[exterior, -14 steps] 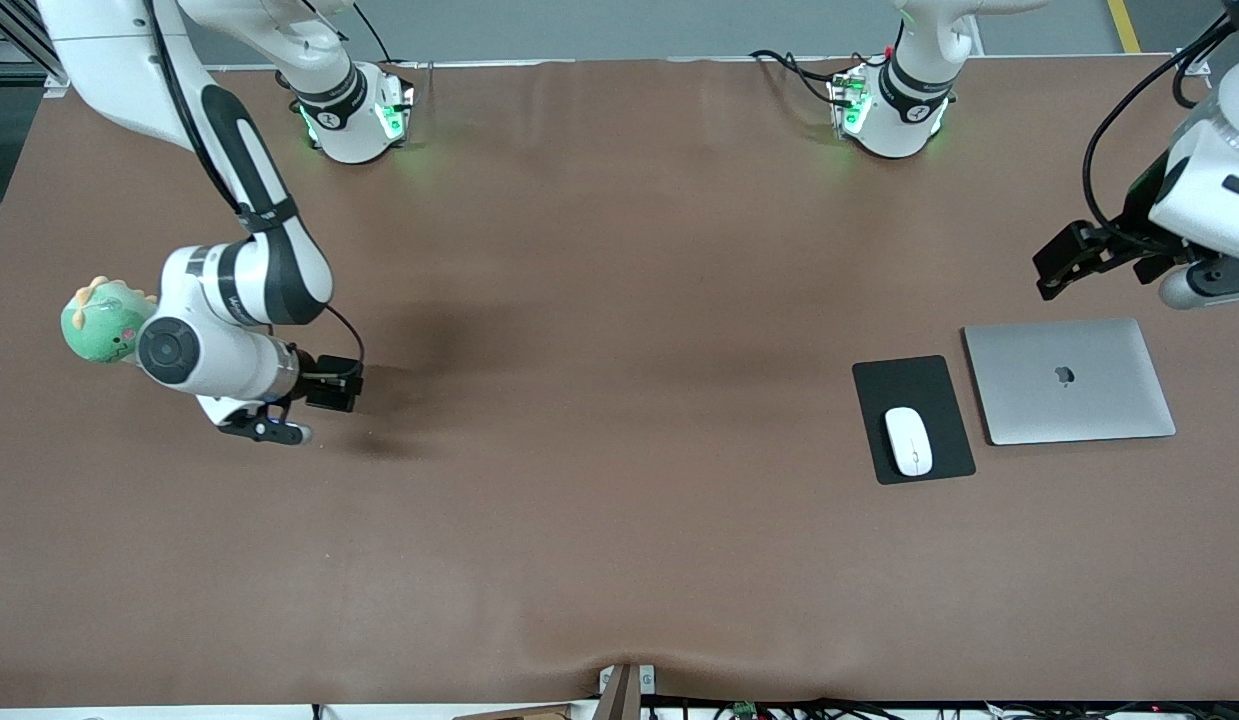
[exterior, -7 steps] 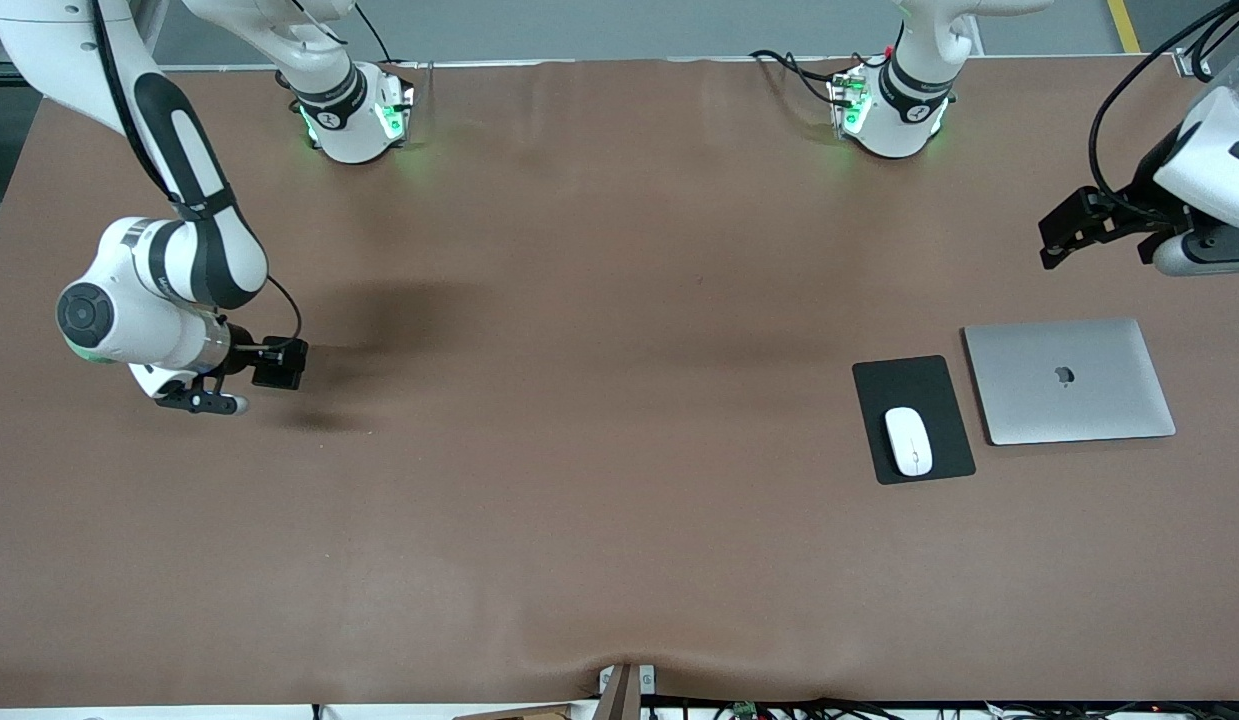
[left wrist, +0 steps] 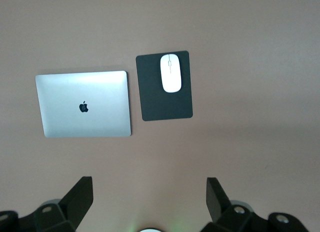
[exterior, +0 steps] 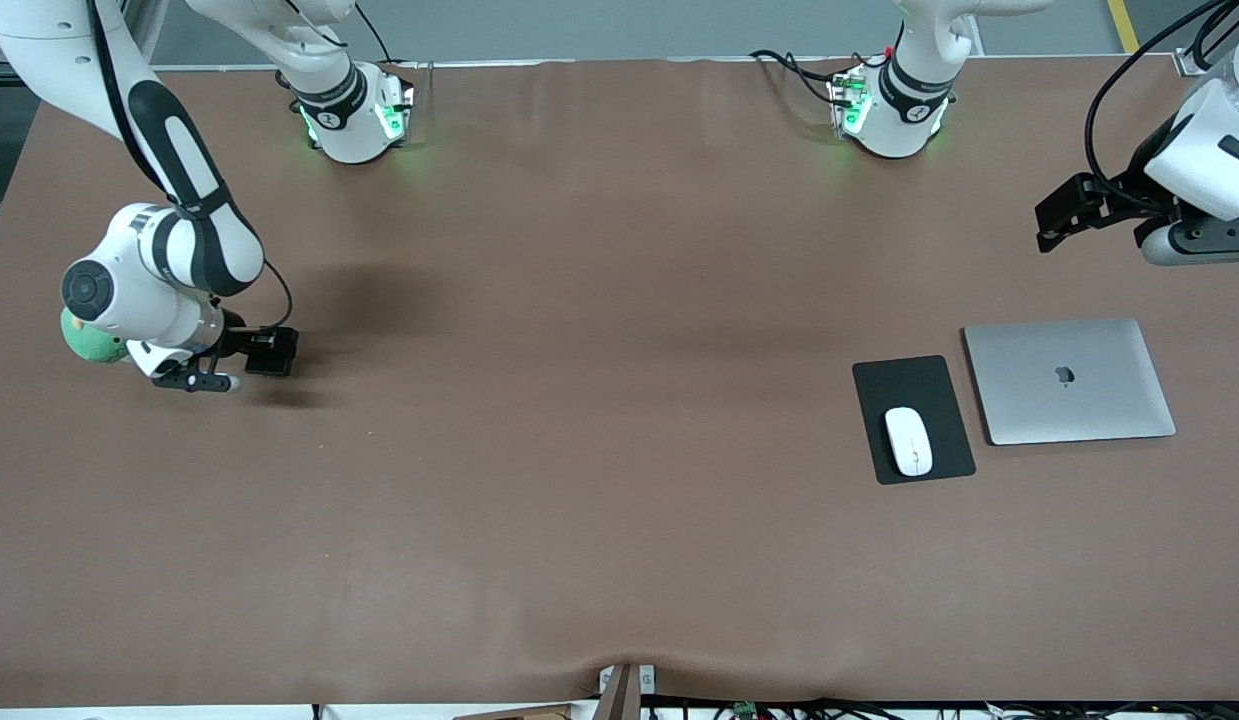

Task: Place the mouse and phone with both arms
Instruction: 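Lower the black phone beside the green plush and open the right gripper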

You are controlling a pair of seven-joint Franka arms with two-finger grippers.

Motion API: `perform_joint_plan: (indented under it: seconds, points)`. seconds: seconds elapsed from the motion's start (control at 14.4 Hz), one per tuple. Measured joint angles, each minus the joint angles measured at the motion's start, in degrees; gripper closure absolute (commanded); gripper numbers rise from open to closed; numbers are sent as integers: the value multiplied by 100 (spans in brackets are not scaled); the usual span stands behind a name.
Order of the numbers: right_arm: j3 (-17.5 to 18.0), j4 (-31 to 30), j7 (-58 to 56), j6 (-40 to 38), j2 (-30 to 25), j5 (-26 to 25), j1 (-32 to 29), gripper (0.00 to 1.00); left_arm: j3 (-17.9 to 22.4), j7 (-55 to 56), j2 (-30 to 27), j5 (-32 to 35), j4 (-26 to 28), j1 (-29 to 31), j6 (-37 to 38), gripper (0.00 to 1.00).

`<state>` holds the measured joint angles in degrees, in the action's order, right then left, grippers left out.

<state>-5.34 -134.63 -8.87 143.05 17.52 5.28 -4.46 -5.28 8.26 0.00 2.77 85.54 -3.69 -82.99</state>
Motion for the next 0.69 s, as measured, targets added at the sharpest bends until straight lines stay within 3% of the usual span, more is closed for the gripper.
perform_joint_plan:
  seconds: [0.28,0.35,0.42,0.69]
  points:
    - [0,-383,-112,651,59,-3,-13,96,6,-40,-56,-11,0,0,68,0]
    - [2,-391,-113,662,52,-3,-17,21,9,-40,-65,-90,0,0,74,0]
    - [2,-390,-117,664,52,-3,-33,0,23,-40,-71,-268,0,3,76,0]
    - [1,-312,-154,531,53,-3,-89,0,45,-39,-116,-491,0,209,181,0]
